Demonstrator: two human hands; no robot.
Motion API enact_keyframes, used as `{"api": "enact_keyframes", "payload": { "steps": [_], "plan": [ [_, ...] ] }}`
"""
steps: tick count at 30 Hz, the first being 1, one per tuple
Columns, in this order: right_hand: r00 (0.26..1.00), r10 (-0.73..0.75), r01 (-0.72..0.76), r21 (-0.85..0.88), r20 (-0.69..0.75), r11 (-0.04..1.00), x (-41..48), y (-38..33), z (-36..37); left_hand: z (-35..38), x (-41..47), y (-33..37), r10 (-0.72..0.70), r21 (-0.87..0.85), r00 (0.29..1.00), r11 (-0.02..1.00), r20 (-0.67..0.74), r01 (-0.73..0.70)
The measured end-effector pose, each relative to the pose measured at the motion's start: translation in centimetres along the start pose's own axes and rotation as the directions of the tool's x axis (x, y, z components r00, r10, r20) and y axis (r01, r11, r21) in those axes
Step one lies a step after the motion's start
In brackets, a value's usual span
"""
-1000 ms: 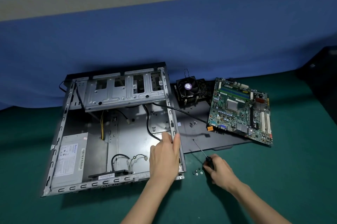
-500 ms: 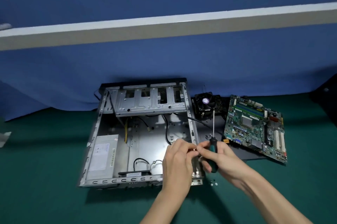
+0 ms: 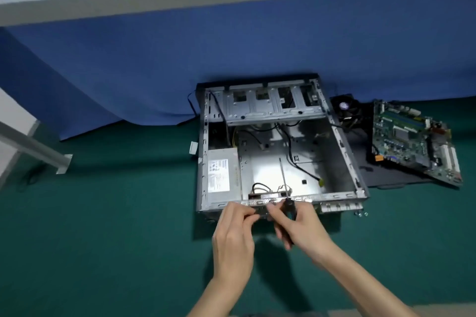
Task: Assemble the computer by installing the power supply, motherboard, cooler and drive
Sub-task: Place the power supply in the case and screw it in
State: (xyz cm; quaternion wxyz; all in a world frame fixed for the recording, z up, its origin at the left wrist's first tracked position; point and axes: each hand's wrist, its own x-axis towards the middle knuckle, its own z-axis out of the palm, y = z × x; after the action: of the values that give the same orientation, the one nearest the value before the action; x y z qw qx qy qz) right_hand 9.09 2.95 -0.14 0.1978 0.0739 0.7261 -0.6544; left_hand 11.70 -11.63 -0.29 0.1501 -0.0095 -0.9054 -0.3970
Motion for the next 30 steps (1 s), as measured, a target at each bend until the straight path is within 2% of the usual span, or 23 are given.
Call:
{"api": "enact_keyframes", "payload": {
  "steps": [3,6,9,12,15,18,28,30],
  "plan": [
    [0.997,0.064,-0.067,-0.084,-0.03,0.994,-1.1,3.2,2.3,-0.3,-2.5,-3.9,-0.122,0.048,0.99,0.992,0.074,0.118],
    [0.987,0.158,-0.161,-0.189,-0.034,0.969,-1.9,6.3,3.2,1.0,-3.4,-6.6,-0.408,0.076,0.904,0.913,0.131,0.401],
    [0.963,0.267,-0.268,-0.27,-0.038,0.925,-2.2,9.0,3.5,3.5,-2.8,-7.9,-0.702,-0.03,0.693,0.699,0.165,0.714],
    [0.937,0.342,-0.345,-0.318,-0.067,0.883,-1.9,10.8,3.3,5.8,-1.9,-8.3,-0.878,-0.286,0.435,0.372,0.2,0.883],
    [0.923,0.371,-0.383,-0.322,-0.102,0.866,-1.4,11.9,3.1,7.4,-1.1,-8.3,-0.935,-0.461,0.258,0.122,0.245,0.879],
    [0.908,0.401,-0.418,-0.325,-0.123,0.848,-1.0,12.5,3.0,8.4,-0.6,-7.9,-0.957,-0.559,0.139,-0.028,0.254,0.828],
    [0.89,0.45,-0.452,-0.293,-0.079,0.842,-0.5,11.8,3.0,9.3,1.0,-6.8,-0.976,-0.727,-0.086,-0.205,0.198,0.655],
    [0.888,0.455,-0.455,-0.276,-0.07,0.846,-0.6,11.6,3.0,9.2,1.3,-6.8,-0.964,-0.77,-0.116,-0.261,0.239,0.583]
  ]
}}
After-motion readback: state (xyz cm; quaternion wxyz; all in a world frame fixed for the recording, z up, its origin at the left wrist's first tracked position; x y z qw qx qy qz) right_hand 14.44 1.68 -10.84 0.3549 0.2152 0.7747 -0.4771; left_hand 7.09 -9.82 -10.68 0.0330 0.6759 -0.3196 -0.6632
